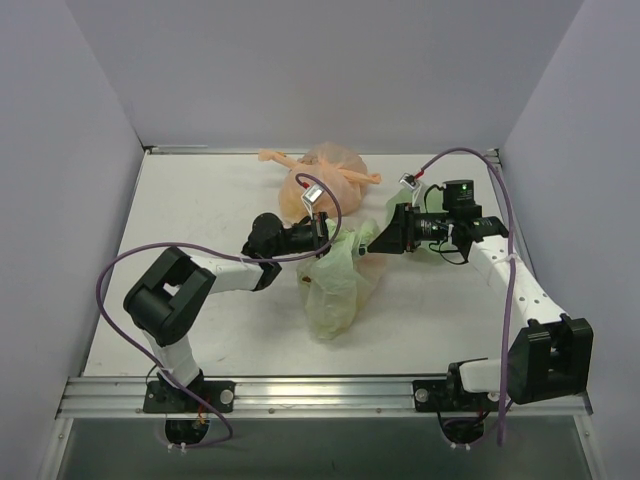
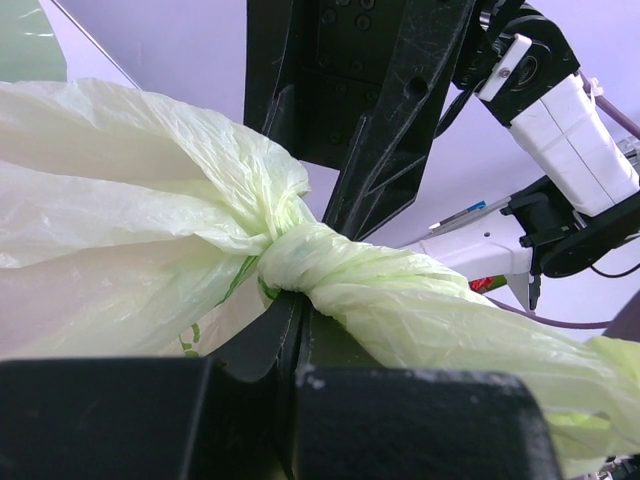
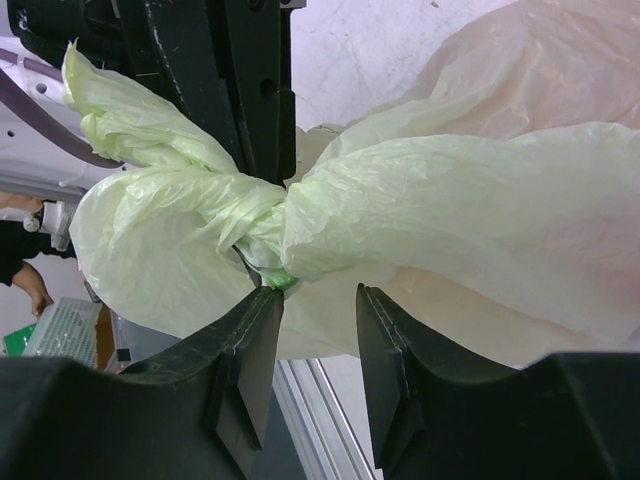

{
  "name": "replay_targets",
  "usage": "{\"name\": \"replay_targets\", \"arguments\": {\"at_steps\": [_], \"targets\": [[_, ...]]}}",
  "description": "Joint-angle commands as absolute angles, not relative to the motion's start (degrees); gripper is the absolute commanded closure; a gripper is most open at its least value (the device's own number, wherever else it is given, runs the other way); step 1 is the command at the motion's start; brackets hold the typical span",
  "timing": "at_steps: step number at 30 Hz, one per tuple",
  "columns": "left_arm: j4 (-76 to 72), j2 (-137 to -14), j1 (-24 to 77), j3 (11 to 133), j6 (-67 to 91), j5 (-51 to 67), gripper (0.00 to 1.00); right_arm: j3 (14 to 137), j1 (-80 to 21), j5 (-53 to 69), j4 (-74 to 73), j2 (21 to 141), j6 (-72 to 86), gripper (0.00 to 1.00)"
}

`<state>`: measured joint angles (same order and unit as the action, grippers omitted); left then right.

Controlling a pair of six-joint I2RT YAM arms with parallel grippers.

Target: Place the fake fruits into the plastic bag and tie a complex knot

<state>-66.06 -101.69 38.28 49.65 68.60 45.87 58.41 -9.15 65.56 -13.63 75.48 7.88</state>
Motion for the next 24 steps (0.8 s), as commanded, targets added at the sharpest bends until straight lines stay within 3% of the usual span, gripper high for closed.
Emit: {"name": "replay_targets", "arguments": {"at_steps": [1, 15, 21, 24], "targets": [[-69.79, -100.63, 38.76, 52.03, 68.55, 46.67, 1.0, 60.12, -9.76, 69.61, -10.72, 74.88, 8.35, 0.63], [-70.31, -100.99, 38.85, 52.73, 68.91, 47.11, 1.0, 61.26, -10.55, 71.89, -10.28, 77.08, 7.91, 0.65], [-70.49, -100.72, 38.76, 51.68, 68.56, 47.37, 1.0, 60.73, -10.55, 73.12, -9.67, 76.47, 7.91, 1.0], [-70.49, -100.28, 38.5, 51.42, 68.12, 47.37, 1.0, 60.56, -10.11, 73.74, -9.84, 76.03, 7.56, 1.0]]}}
